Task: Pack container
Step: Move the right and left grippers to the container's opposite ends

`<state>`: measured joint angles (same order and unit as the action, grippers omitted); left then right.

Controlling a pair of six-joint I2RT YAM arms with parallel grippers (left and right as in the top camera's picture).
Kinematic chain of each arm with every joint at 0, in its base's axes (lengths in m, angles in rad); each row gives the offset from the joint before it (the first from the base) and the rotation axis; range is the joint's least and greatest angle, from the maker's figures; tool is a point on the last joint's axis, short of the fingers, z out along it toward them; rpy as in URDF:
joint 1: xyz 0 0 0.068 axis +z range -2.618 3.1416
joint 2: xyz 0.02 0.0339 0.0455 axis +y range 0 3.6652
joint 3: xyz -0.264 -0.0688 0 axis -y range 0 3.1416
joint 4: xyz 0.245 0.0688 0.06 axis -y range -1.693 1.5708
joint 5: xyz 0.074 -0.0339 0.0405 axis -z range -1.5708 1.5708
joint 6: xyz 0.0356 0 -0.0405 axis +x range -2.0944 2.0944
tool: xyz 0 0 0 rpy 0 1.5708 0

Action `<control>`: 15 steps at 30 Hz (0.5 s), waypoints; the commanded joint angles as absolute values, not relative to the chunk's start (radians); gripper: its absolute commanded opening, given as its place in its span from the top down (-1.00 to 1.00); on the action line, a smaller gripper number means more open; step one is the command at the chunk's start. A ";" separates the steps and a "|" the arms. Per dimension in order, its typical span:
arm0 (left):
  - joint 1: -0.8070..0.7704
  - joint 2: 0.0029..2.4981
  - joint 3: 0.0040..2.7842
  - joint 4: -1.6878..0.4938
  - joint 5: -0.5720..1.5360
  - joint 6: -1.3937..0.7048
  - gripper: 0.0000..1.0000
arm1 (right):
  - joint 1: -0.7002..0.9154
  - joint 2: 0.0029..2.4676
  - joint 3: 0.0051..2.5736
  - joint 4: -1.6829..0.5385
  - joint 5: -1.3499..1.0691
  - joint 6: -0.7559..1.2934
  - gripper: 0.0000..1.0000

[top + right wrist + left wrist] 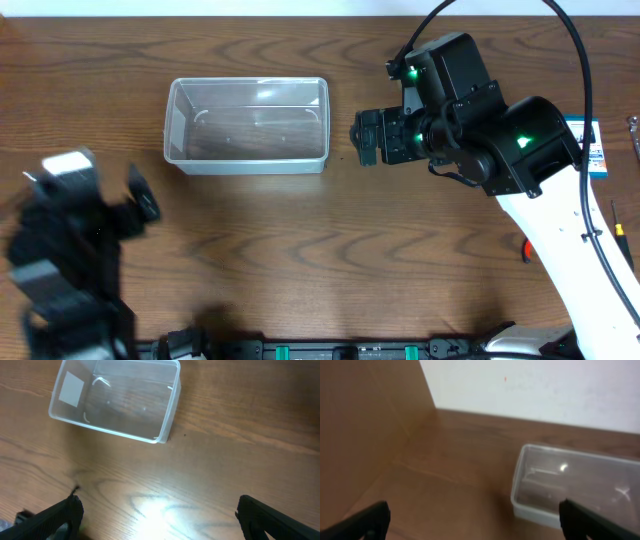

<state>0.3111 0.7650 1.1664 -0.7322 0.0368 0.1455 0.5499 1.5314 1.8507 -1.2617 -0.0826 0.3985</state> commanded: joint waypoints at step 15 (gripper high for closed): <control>0.350 1.429 1.471 -0.888 0.233 0.127 -0.96 | 0.551 1.530 1.860 -1.201 -0.085 0.456 -0.99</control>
<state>0.3367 1.3926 1.3590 -0.8715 0.2050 0.1341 0.5499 1.5314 1.8507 -1.2201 -0.0910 0.4309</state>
